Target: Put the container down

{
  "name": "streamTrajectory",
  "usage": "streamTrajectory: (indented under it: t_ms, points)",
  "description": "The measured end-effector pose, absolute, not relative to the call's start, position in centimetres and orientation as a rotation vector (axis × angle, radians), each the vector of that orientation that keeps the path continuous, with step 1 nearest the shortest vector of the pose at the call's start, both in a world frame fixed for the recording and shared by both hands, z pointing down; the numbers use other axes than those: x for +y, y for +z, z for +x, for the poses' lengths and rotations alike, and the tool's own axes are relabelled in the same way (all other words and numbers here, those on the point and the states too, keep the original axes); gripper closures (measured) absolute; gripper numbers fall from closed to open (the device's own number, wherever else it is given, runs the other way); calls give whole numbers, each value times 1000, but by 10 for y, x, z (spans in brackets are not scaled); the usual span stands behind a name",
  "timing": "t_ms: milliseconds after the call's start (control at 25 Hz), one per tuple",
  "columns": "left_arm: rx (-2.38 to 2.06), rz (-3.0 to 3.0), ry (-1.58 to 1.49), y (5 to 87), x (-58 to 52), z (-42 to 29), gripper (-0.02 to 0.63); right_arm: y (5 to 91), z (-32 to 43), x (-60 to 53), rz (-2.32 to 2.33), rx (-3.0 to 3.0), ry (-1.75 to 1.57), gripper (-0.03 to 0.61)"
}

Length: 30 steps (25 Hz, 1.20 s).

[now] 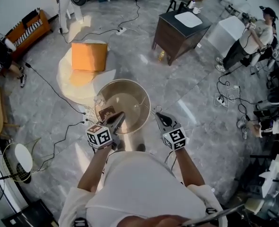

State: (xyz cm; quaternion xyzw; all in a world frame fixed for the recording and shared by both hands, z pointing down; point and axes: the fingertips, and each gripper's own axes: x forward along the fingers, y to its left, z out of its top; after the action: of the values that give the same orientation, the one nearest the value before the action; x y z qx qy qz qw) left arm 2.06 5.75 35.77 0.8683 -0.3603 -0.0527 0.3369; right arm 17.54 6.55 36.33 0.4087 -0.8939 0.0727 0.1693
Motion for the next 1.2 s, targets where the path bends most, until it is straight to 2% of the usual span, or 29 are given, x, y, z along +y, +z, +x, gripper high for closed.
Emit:
streamTrajectory:
  t_ms: [480,1200]
  points:
    - [-1237,2457,-25,334,60,0,594,342,191,65,1233,-2537,60,581]
    - [-1299,2457,-31,339,51,-22,594,338,195,57,1317,-2544,57,581]
